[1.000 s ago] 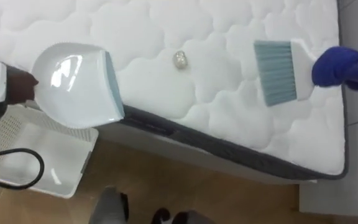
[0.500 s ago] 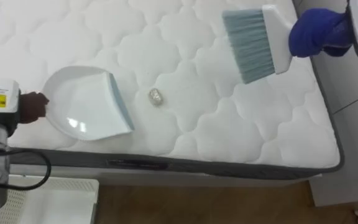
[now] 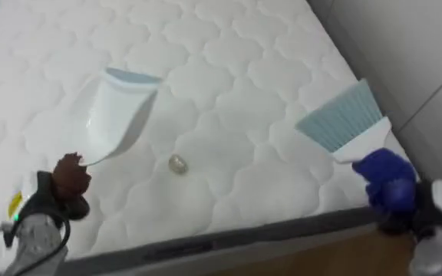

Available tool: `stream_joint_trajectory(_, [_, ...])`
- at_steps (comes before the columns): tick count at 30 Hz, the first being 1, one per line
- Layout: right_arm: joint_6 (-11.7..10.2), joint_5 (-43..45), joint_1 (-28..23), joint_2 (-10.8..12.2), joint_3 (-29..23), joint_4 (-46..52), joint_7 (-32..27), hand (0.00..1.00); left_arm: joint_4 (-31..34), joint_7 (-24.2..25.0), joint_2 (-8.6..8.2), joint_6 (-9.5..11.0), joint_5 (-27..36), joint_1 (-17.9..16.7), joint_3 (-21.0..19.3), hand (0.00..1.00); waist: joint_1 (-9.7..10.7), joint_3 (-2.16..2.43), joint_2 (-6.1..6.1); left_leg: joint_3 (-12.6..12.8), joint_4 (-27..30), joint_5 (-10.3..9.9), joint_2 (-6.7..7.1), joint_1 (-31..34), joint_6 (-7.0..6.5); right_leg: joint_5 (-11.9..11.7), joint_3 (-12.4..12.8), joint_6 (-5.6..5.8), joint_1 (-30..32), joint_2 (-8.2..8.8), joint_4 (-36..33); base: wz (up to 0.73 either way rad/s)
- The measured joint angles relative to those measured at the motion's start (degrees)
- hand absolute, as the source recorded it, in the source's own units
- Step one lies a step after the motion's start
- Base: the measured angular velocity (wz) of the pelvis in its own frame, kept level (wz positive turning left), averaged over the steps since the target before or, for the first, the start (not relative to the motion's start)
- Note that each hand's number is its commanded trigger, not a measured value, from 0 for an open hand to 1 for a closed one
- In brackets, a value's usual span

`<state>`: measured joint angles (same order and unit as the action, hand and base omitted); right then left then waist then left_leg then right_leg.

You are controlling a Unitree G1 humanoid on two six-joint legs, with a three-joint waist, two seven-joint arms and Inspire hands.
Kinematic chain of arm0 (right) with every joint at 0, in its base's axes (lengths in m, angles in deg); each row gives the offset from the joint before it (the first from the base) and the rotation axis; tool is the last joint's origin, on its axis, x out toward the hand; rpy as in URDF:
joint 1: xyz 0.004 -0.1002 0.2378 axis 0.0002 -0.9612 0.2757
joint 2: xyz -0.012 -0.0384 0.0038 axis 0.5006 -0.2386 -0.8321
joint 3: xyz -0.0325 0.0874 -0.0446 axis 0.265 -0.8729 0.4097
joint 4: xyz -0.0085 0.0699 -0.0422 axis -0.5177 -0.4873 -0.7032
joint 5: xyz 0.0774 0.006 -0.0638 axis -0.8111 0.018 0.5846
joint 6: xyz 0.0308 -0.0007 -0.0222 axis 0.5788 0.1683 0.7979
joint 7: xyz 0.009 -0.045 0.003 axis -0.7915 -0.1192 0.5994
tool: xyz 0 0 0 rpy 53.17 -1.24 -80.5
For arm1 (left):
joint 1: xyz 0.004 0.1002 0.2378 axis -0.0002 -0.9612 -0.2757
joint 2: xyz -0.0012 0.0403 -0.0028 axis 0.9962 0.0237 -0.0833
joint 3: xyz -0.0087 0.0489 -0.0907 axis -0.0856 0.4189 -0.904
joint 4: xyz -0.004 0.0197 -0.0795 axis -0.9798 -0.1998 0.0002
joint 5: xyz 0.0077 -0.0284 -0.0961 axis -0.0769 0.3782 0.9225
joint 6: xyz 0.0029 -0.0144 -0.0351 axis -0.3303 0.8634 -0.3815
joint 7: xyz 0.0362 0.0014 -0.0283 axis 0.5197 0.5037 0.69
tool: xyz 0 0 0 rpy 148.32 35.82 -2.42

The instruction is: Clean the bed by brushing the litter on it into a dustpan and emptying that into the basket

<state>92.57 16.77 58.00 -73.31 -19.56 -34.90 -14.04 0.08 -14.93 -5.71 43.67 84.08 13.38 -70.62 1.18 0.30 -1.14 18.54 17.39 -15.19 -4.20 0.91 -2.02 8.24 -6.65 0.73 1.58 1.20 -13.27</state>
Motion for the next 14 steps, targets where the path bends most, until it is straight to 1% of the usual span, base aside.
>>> stream_joint_trajectory(1, [0.0,-2.97,0.61,0.77,0.94,0.0,0.72,0.0,0.42,0.38,-0.68,0.73,2.03,0.03,0.0,0.0,-0.19,-0.08,0.09,0.16,-0.14,0.15,0.01,-0.44,0.06,0.07,0.06,-0.11,0.01,0.0,-0.38,-0.09])
stream_joint_trajectory(2, [0.0,-7.7,2.6,2.39,2.06,0.0,2.36,0.0,0.77,1.87,-1.65,2.2,6.18,0.02,-0.11,0.0,-0.3,-0.22,0.31,0.28,-0.26,0.26,0.04,-0.81,0.18,0.3,0.1,-0.45,-0.02,0.0,-1.08,-0.07])
stream_joint_trajectory(3, [-0.08,-10.5,5.43,3.61,2.36,0.02,3.54,0.0,1.58,3.09,-2.52,2.84,10.07,0.02,-0.18,0.0,-0.12,-0.45,0.63,0.23,0.03,0.26,0.03,-1.07,0.18,0.64,-0.04,-0.86,-0.09,0.11,-1.64,-0.03])
stream_joint_trajectory(4, [-0.15,-11.35,6.97,3.79,2.59,0.25,3.64,0.0,2.17,3.62,-2.95,3.05,11.9,0.01,-0.18,0.0,-0.13,-0.59,0.84,0.12,0.1,0.27,0.02,-1.14,0.18,0.67,-0.23,-0.92,-0.16,0.16,-1.78,0.08])
stream_joint_trajectory(6, [-0.87,-12.7,12.94,3.54,2.76,1.71,3.84,0.0,3.76,5.05,-4.14,4.05,18.43,0.0,-0.36,0.0,-1.15,-1.22,1.97,0.08,0.06,0.46,0.16,-1.99,0.22,1.29,-0.55,-1.27,-0.41,0.42,-2.82,0.02])
stream_joint_trajectory(7, [-2.28,-12.34,15.12,3.28,2.56,2.73,3.85,0.0,4.4,5.35,-5.0,4.23,20.58,-0.15,-1.45,0.0,-1.56,-1.45,2.71,0.03,0.07,0.53,0.14,-2.39,0.34,1.62,-0.71,-1.4,-0.67,0.27,-2.84,0.0])
stream_joint_trajectory(8, [-3.39,-12.03,15.88,3.27,2.4,3.11,3.86,0.0,4.75,5.38,-5.25,4.4,21.5,-0.37,-1.73,0.0,-1.64,-1.38,3.05,-0.13,0.07,0.56,0.07,-2.45,0.4,1.65,-0.97,-1.46,-0.84,0.21,-2.7,0.15])
stream_joint_trajectory(9, [-5.0,-11.86,16.57,3.25,2.0,4.57,3.95,0.0,4.95,5.82,-5.3,4.88,22.93,-1.07,-1.78,0.0,-1.62,-1.16,3.65,-0.53,0.07,0.58,-0.06,-2.58,0.49,1.68,-1.36,-1.52,-1.07,0.21,-2.26,0.18])
stream_joint_trajectory(10, [-5.62,-12.0,16.56,3.23,1.83,5.65,3.99,0.0,5.03,5.87,-5.29,5.08,23.36,-1.62,-1.84,0.0,-1.72,-1.0,3.87,-0.55,0.04,0.58,-0.12,-2.61,0.53,1.69,-1.38,-1.54,-1.11,0.16,-2.26,0.15])
stream_joint_trajectory(11, [-6.14,-12.26,16.23,3.24,1.55,8.4,4.13,0.0,5.65,5.75,-5.27,5.38,24.13,-3.19,-2.02,0.0,-1.71,-0.92,3.95,-0.77,0.19,0.52,-0.12,-2.67,0.65,1.74,-1.39,-1.6,-1.29,0.06,-2.16,0.1])
stream_joint_trajectory(12, [-6.98,-12.78,15.42,3.24,1.12,10.52,4.37,0.0,5.85,5.7,-5.31,5.36,24.73,-4.5,-2.05,0.0,-1.54,-0.97,3.8,-1.23,0.22,0.51,-0.07,-2.63,0.67,1.69,-1.47,-1.56,-1.89,-0.26,-1.7,0.12])
stream_joint_trajectory(14, [-7.64,-13.83,13.96,3.3,0.89,11.82,5.37,0.0,5.85,5.29,-5.4,5.35,25.96,-5.9,-2.05,0.0,-1.52,-0.98,3.62,-1.62,0.09,0.41,-0.09,-2.57,0.82,1.66,-1.53,-1.52,-2.38,-0.37,-1.23,0.11])
